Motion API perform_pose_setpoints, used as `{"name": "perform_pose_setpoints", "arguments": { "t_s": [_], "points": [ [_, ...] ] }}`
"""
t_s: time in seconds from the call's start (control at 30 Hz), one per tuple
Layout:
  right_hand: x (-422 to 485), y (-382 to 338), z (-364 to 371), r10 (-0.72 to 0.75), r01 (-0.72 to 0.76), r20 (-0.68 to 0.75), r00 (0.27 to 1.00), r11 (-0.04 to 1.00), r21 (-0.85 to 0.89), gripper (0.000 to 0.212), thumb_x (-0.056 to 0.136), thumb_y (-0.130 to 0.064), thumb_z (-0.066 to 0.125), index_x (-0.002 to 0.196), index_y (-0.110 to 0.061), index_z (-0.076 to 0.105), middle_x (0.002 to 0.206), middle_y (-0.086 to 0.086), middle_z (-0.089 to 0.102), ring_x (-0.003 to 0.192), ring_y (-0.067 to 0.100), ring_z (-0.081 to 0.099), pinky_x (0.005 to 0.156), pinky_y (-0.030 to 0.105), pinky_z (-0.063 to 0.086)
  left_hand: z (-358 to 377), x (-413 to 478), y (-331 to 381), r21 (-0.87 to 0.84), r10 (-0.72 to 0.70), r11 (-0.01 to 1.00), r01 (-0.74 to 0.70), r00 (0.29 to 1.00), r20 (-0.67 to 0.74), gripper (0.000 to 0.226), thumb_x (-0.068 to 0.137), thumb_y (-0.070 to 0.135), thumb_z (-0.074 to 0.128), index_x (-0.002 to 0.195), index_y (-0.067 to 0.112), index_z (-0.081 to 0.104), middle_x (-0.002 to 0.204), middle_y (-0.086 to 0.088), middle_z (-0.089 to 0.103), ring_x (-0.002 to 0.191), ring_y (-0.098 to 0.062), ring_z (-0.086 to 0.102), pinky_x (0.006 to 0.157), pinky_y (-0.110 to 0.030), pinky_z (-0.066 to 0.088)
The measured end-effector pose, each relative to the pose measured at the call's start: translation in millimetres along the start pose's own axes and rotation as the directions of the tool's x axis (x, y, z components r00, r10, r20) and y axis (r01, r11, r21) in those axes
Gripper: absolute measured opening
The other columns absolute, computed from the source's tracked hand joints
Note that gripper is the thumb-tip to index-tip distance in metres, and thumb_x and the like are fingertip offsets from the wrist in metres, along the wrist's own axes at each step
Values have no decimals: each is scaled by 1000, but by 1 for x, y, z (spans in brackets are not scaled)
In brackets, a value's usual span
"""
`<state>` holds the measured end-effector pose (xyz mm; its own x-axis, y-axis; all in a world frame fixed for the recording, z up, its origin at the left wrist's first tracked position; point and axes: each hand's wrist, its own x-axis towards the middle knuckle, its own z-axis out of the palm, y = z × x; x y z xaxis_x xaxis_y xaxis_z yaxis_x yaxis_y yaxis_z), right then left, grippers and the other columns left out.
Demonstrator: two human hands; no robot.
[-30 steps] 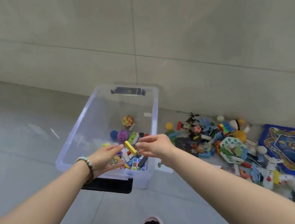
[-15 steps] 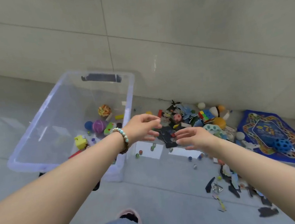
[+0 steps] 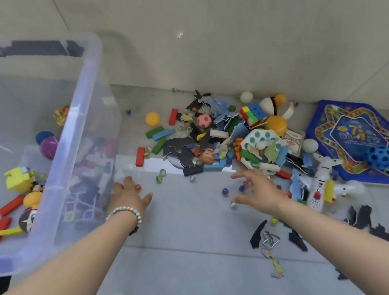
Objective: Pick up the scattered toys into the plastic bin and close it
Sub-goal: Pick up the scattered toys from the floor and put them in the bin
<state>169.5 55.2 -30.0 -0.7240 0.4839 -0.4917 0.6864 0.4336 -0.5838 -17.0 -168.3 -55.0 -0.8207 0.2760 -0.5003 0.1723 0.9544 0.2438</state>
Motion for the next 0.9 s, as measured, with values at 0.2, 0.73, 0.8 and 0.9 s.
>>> {"name": "perform_pose_setpoints", "arguments": {
  "t_s": [0.2,0.73,0.8,0.9],
  "points": [
    [16,18,20,-51,53,-91,995,998,22,44,73,-20,78,113,-27,62,112,-5,41,100,11,43,89,18,37,12,14,0,-167,164,968,-190,974,-155,19,87,16,61,101,4,57,103,-17,50,83,-34,57,75,-30,40],
    [26,-4,46,-64,78,-192,979,995,67,17,81,-15,71,97,-17,70,88,-7,53,70,-2,47,64,0,35,18,21,11,-279,376,869,-409,911,-168,26,82,17,69,107,19,65,86,-2,53,64,-8,47,64,-17,35],
    [26,-4,46,-52,67,-199,979,995,70,17,81,-15,71,98,-17,70,89,-6,53,69,-3,46,63,-1,35,20,21,16,-247,429,857,-452,892,-144,21,82,18,67,103,20,66,85,0,52,64,-5,47,63,-14,35],
    [27,-6,47,-42,58,-202,979,995,77,17,81,-15,71,97,-17,70,88,-6,53,69,-3,46,63,-2,35,22,21,25,-228,426,864,-448,894,-140,14,85,21,64,98,19,66,87,-1,52,68,-12,49,68,-19,35]
  ]
}}
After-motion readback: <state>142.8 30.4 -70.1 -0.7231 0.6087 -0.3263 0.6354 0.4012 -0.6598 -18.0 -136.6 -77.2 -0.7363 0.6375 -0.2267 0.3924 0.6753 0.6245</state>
